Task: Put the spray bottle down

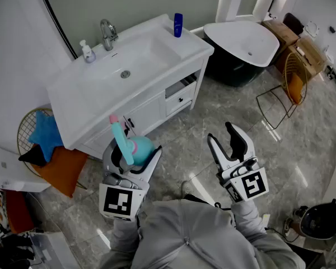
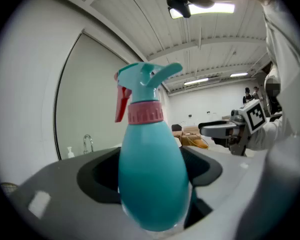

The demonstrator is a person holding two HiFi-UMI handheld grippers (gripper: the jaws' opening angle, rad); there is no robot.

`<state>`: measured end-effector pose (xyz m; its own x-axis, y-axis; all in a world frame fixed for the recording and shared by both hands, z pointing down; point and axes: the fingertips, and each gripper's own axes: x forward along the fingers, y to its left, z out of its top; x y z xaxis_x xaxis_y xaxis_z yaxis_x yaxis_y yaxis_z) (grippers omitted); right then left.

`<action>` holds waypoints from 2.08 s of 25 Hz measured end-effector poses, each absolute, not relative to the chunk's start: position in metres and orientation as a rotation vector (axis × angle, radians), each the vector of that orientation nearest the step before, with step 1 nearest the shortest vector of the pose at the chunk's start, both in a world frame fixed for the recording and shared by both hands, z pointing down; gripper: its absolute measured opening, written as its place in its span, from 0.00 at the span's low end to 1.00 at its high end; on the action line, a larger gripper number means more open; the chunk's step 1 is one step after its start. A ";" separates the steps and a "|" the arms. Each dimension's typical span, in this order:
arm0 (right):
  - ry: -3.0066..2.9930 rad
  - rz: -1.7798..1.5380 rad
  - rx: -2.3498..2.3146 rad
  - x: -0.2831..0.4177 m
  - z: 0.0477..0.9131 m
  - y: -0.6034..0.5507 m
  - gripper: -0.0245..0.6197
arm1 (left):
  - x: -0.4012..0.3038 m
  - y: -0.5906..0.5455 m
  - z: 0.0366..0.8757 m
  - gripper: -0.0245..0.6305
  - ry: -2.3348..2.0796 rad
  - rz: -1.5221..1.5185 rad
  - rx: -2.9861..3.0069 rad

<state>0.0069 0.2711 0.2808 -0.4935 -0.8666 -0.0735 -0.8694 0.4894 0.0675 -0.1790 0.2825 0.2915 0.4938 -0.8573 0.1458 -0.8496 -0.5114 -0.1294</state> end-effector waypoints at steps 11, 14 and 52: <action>2.691 0.176 -1.534 0.005 0.281 0.271 0.39 | -0.179 0.281 0.292 0.66 1.533 -0.290 -2.683; 2.691 0.178 -1.537 0.006 0.280 0.272 0.39 | -0.178 0.281 0.291 0.66 1.532 -0.285 -2.684; 2.648 0.076 -1.407 0.079 0.279 0.189 0.39 | -0.109 0.200 0.290 0.66 1.636 -0.277 -2.583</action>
<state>0.0785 0.1888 0.2787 -0.5523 -0.8204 -0.1484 -0.8275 0.5610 -0.0214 -0.1095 0.1995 0.2901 0.4167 -0.9019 0.1133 -0.8890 -0.4304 -0.1564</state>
